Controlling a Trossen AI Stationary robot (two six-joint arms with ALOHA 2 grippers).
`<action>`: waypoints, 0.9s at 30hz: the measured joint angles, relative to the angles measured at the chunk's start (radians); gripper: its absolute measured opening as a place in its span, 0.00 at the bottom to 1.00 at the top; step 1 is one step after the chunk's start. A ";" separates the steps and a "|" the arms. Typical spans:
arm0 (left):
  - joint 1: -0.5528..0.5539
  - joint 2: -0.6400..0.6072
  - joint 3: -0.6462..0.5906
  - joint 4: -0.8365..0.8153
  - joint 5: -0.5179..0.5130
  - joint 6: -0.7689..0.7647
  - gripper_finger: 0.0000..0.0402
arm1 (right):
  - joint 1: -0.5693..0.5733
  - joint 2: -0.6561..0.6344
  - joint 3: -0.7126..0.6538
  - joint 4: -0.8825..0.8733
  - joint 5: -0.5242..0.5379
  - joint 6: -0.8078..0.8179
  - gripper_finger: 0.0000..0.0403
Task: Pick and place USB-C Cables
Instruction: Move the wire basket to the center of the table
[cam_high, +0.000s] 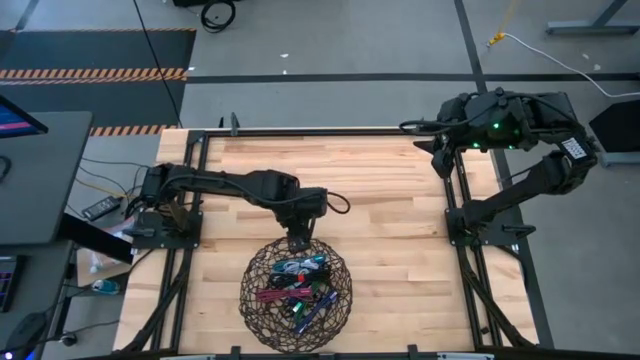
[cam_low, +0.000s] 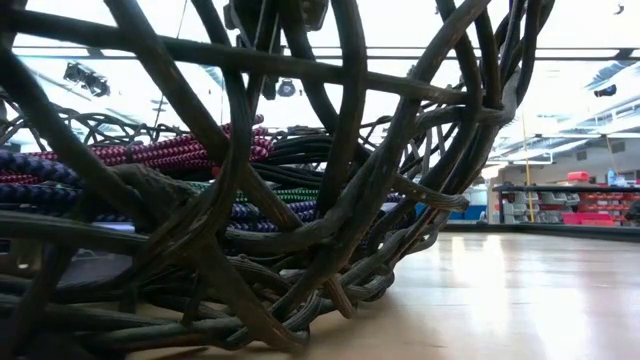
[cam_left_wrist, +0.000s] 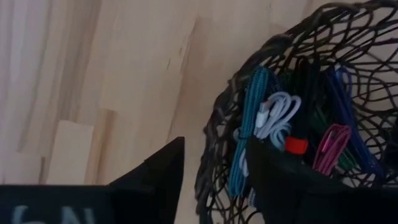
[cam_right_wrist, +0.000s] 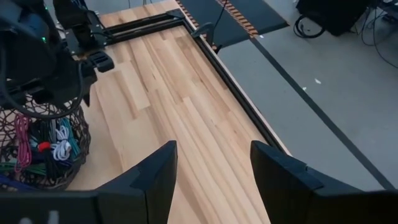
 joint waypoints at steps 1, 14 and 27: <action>-0.002 0.000 0.000 -0.010 -0.001 0.002 0.46 | 0.000 0.000 0.000 0.000 -0.001 0.000 0.52; -0.034 0.018 -0.090 -0.041 -0.001 0.063 0.54 | 0.000 0.000 0.000 -0.002 -0.024 0.000 0.52; -0.030 0.018 -0.288 0.128 -0.019 0.025 0.52 | 0.000 0.000 0.000 0.004 -0.024 0.004 0.52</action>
